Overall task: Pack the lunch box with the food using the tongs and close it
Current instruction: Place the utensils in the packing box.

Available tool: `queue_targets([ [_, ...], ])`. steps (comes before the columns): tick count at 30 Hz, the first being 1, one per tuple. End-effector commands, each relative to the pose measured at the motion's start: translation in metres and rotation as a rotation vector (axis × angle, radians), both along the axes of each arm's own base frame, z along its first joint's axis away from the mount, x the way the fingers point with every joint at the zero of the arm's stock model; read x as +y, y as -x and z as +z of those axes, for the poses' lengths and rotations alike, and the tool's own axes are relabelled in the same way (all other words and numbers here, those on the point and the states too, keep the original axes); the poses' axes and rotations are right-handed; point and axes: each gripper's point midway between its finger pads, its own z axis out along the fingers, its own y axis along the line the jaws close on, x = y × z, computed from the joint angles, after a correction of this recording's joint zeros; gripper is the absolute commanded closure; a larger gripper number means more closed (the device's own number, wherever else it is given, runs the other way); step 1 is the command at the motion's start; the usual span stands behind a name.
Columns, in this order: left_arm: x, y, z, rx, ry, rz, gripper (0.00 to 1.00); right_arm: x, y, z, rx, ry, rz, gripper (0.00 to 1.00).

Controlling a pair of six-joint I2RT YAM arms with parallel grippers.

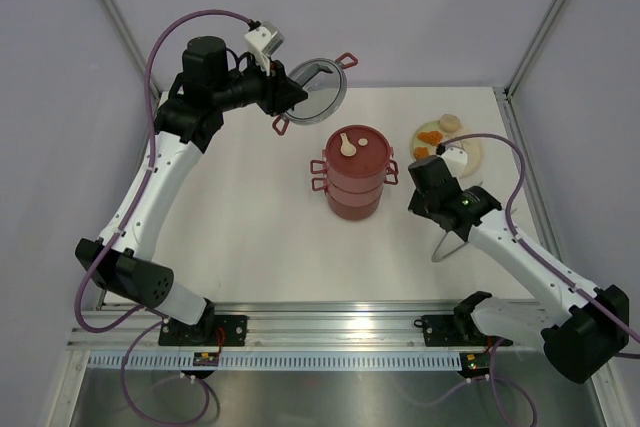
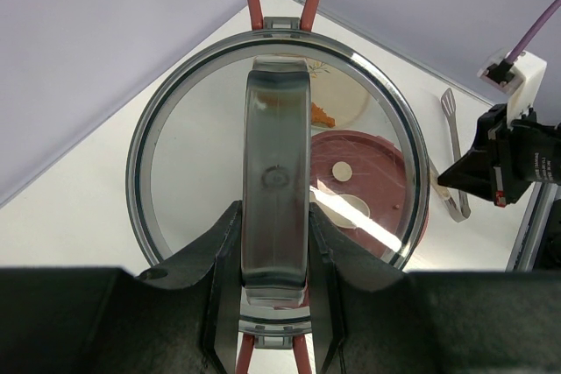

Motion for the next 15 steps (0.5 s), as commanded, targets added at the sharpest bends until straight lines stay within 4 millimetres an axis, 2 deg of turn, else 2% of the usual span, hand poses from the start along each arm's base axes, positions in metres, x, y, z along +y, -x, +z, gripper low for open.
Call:
queue_targets([
  [1, 0.001, 0.001, 0.037, -0.112, 0.047, -0.005, 1.00, -0.010, -0.005, 0.032, -0.061, 0.035, -0.023, 1.00],
  [4, 0.001, 0.001, 0.037, -0.116, 0.045, -0.006, 1.00, -0.007, -0.010, 0.059, -0.108, 0.022, -0.003, 1.00],
  [5, 0.002, 0.002, 0.038, -0.118, 0.044, -0.003, 1.00, -0.005, -0.013, 0.074, -0.136, 0.016, 0.009, 1.00],
  [7, 0.002, 0.003, 0.038, -0.119, 0.043, -0.006, 1.00, 0.000, -0.017, 0.088, -0.160, -0.001, 0.032, 1.00],
  [8, 0.002, 0.002, 0.038, -0.117, 0.042, -0.005, 1.00, 0.005, -0.022, 0.106, -0.196, -0.013, 0.053, 1.00],
  [10, 0.002, 0.003, 0.038, -0.116, 0.043, -0.006, 1.00, 0.016, -0.031, 0.117, -0.202, -0.027, 0.091, 1.00],
  [11, 0.002, 0.003, 0.038, -0.116, 0.045, -0.006, 1.00, 0.023, -0.037, 0.138, -0.241, -0.052, 0.109, 1.00],
  [13, 0.002, 0.004, 0.038, -0.115, 0.044, -0.006, 1.00, 0.041, -0.049, 0.143, -0.236, -0.062, 0.179, 1.00],
  [14, 0.003, 0.005, 0.038, -0.115, 0.043, -0.004, 1.00, 0.049, -0.056, 0.159, -0.268, -0.076, 0.204, 1.00],
  [15, 0.003, 0.005, 0.038, -0.116, 0.042, -0.005, 1.00, 0.060, -0.064, 0.155, -0.248, -0.083, 0.233, 1.00],
])
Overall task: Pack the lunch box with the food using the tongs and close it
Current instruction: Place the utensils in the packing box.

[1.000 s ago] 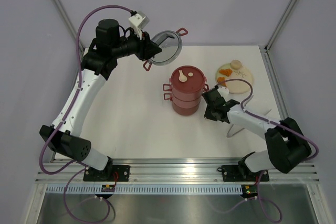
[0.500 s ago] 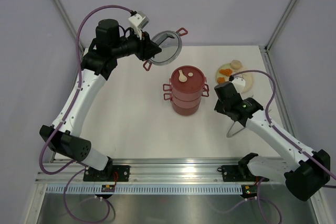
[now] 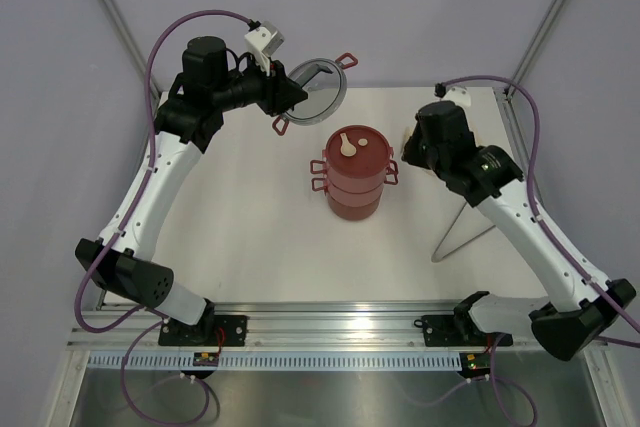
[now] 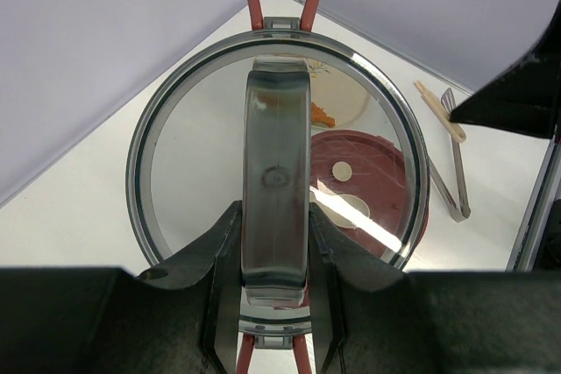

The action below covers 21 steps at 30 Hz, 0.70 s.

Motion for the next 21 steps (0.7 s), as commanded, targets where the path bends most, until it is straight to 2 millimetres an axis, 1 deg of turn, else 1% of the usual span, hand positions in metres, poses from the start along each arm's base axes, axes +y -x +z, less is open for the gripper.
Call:
queue_targets([
  [1, 0.004, 0.005, 0.038, -0.115, 0.041, -0.002, 1.00, 0.032, -0.021, 0.019, -0.028, -0.011, 0.133, 1.00],
  [2, 0.003, 0.005, 0.037, -0.108, 0.039, -0.005, 1.00, 0.039, -0.026, 0.028, -0.046, -0.020, 0.152, 1.00],
  [3, 0.003, 0.007, 0.037, -0.107, 0.038, -0.010, 1.00, 0.047, -0.032, 0.019, -0.018, -0.016, 0.174, 1.00],
  [5, 0.003, 0.008, 0.035, -0.100, 0.033, -0.016, 1.00, 0.054, -0.039, 0.020, -0.014, -0.018, 0.189, 1.00],
  [6, 0.002, 0.010, 0.035, -0.097, 0.034, -0.024, 1.00, 0.060, -0.044, 0.010, 0.010, -0.014, 0.201, 1.00],
  [8, 0.001, 0.011, 0.032, -0.087, 0.033, -0.031, 1.00, 0.067, -0.050, 0.001, 0.035, -0.011, 0.216, 1.00],
  [14, 0.000, 0.012, 0.031, -0.078, 0.029, -0.044, 1.00, 0.075, -0.053, -0.016, 0.072, -0.022, 0.230, 1.00],
  [17, -0.001, 0.012, 0.028, -0.069, 0.029, -0.051, 1.00, 0.076, -0.051, -0.016, 0.072, -0.031, 0.232, 1.00],
  [21, -0.008, 0.012, 0.025, -0.049, 0.035, -0.080, 1.00, 0.071, -0.046, 0.001, 0.025, -0.049, 0.223, 0.98],
])
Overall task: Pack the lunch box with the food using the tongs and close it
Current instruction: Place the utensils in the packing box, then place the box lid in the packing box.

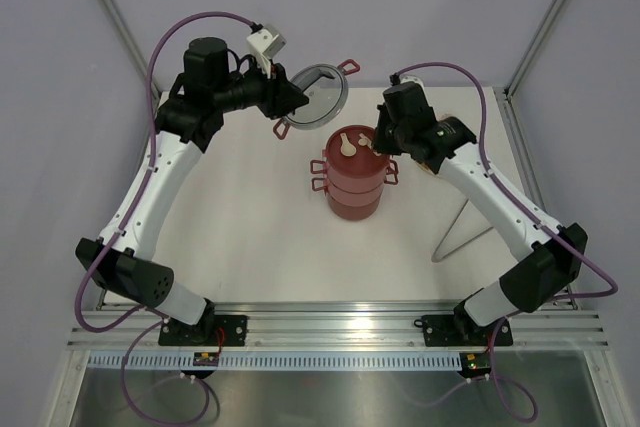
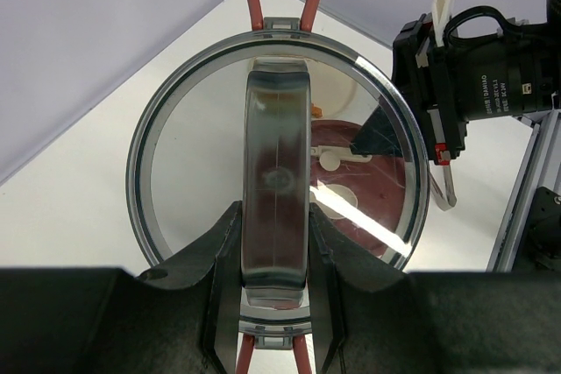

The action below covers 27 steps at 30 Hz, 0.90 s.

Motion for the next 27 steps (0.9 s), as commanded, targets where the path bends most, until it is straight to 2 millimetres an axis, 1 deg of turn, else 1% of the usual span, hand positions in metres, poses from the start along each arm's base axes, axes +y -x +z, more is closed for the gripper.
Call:
queue_targets([
  [1, -0.008, 0.005, 0.028, -0.071, 0.040, -0.060, 1.00, -0.002, 0.005, 0.037, -0.095, -0.055, 0.009, 0.98],
  [2, -0.013, 0.004, 0.025, -0.062, 0.034, -0.074, 1.00, -0.007, 0.007, 0.047, -0.117, -0.057, -0.004, 0.98],
  [4, -0.018, 0.007, 0.016, -0.030, 0.015, -0.098, 1.00, -0.015, 0.009, 0.056, -0.145, -0.048, -0.031, 0.93],
  [5, -0.024, 0.011, 0.018, -0.053, -0.002, -0.126, 1.00, -0.029, 0.011, 0.064, -0.174, -0.020, -0.071, 0.90],
  [6, -0.029, 0.009, 0.010, -0.039, -0.023, -0.137, 1.00, -0.036, 0.013, 0.069, -0.187, -0.004, -0.098, 0.85],
  [7, -0.031, 0.012, 0.002, -0.037, -0.062, -0.152, 1.00, -0.045, 0.014, 0.072, -0.198, 0.017, -0.125, 0.73],
  [8, -0.034, 0.012, -0.003, -0.033, -0.085, -0.162, 1.00, -0.062, 0.017, 0.076, -0.209, 0.044, -0.177, 0.67],
  [9, -0.044, 0.013, -0.007, -0.040, -0.109, -0.183, 1.00, -0.071, 0.019, 0.078, -0.210, 0.054, -0.198, 0.61],
  [10, -0.047, 0.017, -0.017, -0.034, -0.152, -0.209, 1.00, -0.081, 0.022, 0.074, -0.197, 0.064, -0.223, 0.51],
  [11, -0.056, 0.023, -0.020, -0.037, -0.175, -0.240, 1.00, -0.089, 0.023, 0.073, -0.191, 0.061, -0.240, 0.47],
  [12, -0.059, 0.022, -0.015, -0.060, -0.189, -0.244, 1.00, -0.106, 0.025, 0.078, -0.199, 0.049, -0.278, 0.44],
  [13, -0.063, 0.022, -0.031, -0.022, -0.226, -0.263, 1.00, -0.113, 0.027, 0.076, -0.192, 0.047, -0.295, 0.42],
  [14, -0.066, 0.022, -0.036, -0.040, -0.258, -0.283, 1.00, -0.120, 0.030, 0.070, -0.174, 0.047, -0.307, 0.39],
  [15, -0.072, 0.024, -0.039, -0.048, -0.283, -0.296, 1.00, -0.131, 0.034, 0.073, -0.183, 0.039, -0.336, 0.38],
  [16, -0.075, 0.024, -0.045, -0.049, -0.318, -0.317, 1.00, -0.136, 0.036, 0.068, -0.169, 0.043, -0.349, 0.37],
  [17, -0.080, 0.027, -0.049, -0.048, -0.336, -0.335, 1.00, -0.141, 0.042, 0.069, -0.169, 0.040, -0.361, 0.36],
  [18, -0.080, 0.025, -0.053, -0.050, -0.361, -0.331, 1.00, -0.144, 0.045, 0.067, -0.165, 0.041, -0.372, 0.36],
  [19, -0.080, 0.027, -0.056, -0.044, -0.382, -0.339, 1.00, -0.148, 0.047, 0.063, -0.156, 0.043, -0.383, 0.36],
  [20, -0.082, 0.024, -0.064, -0.046, -0.410, -0.345, 1.00, -0.150, 0.052, 0.062, -0.156, 0.040, -0.391, 0.35],
  [22, -0.081, 0.025, -0.070, -0.043, -0.433, -0.360, 1.00, -0.154, 0.056, 0.057, -0.145, 0.045, -0.402, 0.35],
  [27, -0.086, 0.025, -0.081, -0.019, -0.436, -0.388, 1.00, -0.158, 0.068, 0.047, -0.117, 0.044, -0.412, 0.35],
])
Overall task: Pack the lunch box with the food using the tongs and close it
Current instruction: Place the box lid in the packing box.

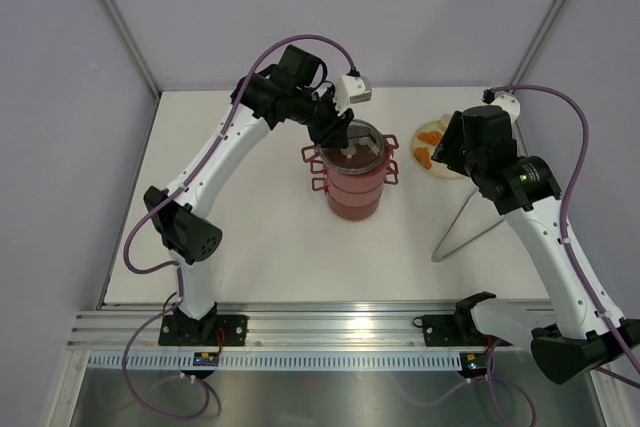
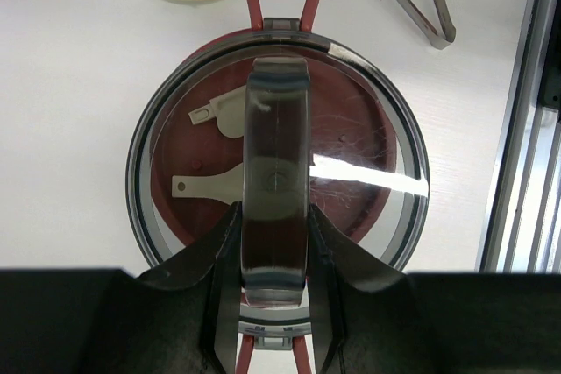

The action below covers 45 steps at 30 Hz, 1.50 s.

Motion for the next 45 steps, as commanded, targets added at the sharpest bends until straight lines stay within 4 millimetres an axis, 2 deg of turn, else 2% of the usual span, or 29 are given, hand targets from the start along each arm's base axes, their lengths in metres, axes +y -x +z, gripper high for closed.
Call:
queue_targets([
  [1, 0.000, -0.005, 0.016, -0.069, 0.014, -0.024, 1.00, -0.010, 0.010, -0.004, 0.007, -0.006, -0.044, 0.35],
  [5, -0.004, -0.011, 0.011, -0.064, 0.014, -0.010, 1.00, -0.009, 0.016, -0.009, 0.021, -0.018, -0.037, 0.35],
  [13, -0.012, -0.019, 0.010, -0.067, 0.048, 0.002, 1.00, -0.007, 0.017, -0.014, 0.029, -0.022, -0.028, 0.35],
  [29, -0.018, -0.010, -0.005, 0.009, 0.067, -0.008, 1.00, -0.005, 0.014, -0.017, 0.041, -0.018, -0.024, 0.35],
  [40, -0.012, -0.002, -0.017, 0.037, 0.034, -0.026, 1.00, -0.005, 0.013, -0.022, 0.052, -0.014, -0.023, 0.34],
  [45, -0.007, 0.008, -0.017, 0.037, 0.024, -0.054, 1.00, -0.006, 0.014, -0.023, 0.051, -0.013, -0.027, 0.35],
])
